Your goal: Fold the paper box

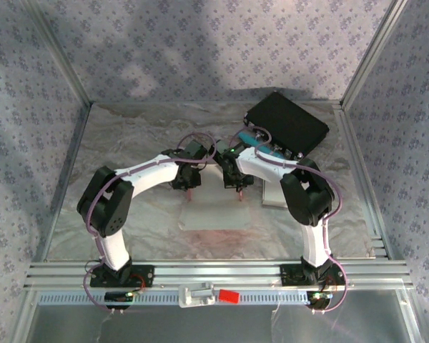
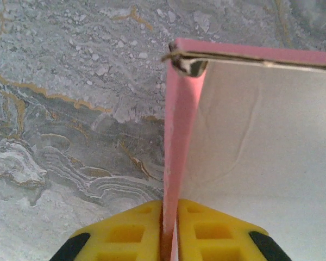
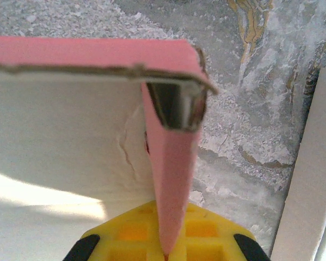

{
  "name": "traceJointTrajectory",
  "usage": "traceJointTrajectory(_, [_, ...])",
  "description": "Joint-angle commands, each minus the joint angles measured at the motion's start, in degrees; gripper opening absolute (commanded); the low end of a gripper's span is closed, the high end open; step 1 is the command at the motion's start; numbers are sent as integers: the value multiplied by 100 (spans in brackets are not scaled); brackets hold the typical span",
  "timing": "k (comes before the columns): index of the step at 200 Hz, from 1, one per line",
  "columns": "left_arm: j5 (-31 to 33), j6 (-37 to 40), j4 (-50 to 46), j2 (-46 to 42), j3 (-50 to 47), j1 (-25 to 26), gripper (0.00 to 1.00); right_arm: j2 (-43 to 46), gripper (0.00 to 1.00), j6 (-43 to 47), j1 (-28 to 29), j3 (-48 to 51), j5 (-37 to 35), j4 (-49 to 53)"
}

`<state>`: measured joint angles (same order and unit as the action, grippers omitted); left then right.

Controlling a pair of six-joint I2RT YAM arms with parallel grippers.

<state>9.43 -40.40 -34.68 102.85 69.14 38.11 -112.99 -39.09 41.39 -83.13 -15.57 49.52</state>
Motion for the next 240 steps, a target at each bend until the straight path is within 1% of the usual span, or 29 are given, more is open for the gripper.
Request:
traceJointTrajectory(1, [-154, -28, 207, 44, -68, -42, 14, 119, 0, -76, 51, 87, 186, -91])
traceJointTrajectory(47, [-205, -10, 251, 106, -172, -118, 14, 137, 0, -115, 37, 130, 220, -125])
traceJointTrajectory(103, [-374, 18, 662, -107, -503, -277, 18, 184, 0, -135, -72, 283, 361, -229])
traceJointTrajectory(115, [-442, 71, 675, -107, -499, -304, 16, 208, 0, -117, -87, 306, 381, -263])
traceJointTrajectory(136, [-444, 138, 651, -68, -485, -325, 10, 199, 0, -93, -104, 303, 397, -280])
traceJointTrajectory(147, [-357, 138, 572, -47, -457, -317, 7, 186, 0, -101, -98, 287, 388, -278])
traceJointTrajectory(164, [-120, 89, 397, -45, -397, -267, 0, 183, 0, -149, -79, 284, 321, -254])
traceJointTrajectory(199, [589, -405, -377, 155, -103, -120, 0, 169, 0, -259, -38, 303, 261, -248])
traceJointTrajectory(213, [716, -624, -633, 192, -73, -90, 0, 142, 0, -285, -35, 306, 305, -262])
traceJointTrajectory(240, [876, -871, -737, 161, -168, -76, 0, 80, 0, -302, -42, 315, 359, -291])
